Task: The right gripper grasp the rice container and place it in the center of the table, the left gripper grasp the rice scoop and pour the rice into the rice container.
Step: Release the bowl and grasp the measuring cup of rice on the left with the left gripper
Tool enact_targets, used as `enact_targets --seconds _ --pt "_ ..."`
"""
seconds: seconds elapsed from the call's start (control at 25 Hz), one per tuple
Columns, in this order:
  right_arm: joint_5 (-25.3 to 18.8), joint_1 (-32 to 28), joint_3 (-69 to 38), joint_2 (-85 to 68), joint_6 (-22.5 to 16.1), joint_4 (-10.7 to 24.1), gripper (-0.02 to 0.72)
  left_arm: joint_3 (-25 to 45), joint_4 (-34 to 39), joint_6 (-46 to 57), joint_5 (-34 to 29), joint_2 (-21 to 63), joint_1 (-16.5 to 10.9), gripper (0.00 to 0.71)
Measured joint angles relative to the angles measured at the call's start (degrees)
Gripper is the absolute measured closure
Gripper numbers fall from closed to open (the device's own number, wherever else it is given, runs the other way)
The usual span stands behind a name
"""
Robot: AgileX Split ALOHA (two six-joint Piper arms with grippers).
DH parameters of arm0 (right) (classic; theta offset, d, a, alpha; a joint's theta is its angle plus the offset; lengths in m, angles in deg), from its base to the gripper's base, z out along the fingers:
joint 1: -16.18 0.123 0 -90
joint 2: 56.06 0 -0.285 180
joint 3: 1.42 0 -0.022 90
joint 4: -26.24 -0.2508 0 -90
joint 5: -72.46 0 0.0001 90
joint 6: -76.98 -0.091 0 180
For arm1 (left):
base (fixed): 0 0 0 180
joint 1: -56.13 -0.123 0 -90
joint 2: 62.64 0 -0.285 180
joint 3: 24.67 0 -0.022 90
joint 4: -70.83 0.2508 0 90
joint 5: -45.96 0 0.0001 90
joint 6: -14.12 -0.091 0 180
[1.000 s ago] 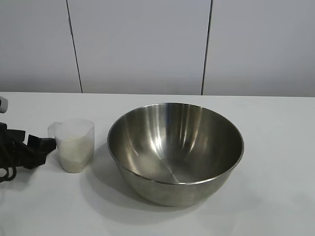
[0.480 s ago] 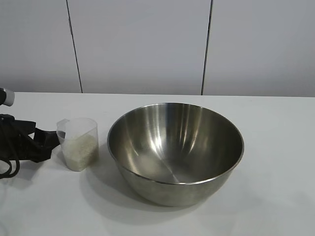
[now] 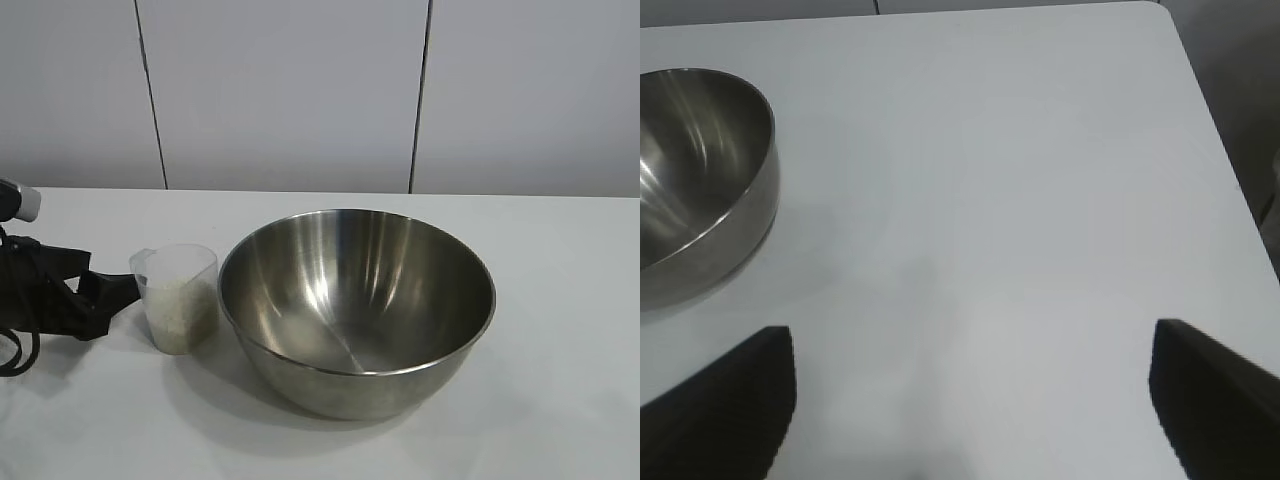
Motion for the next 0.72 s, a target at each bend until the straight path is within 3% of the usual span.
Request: enact_targets --seconds 0.44,0.72 --pt "0.0 0.0 0.0 0.0 0.0 0.0 0.043 -1.1 2.4 2.9 -0.2 -0.3 0.0 0.168" --pt "0.0 0.0 0.0 0.0 0.0 0.0 0.043 -1.3 4.7 3.0 0.0 -4.8 0.0 0.169"
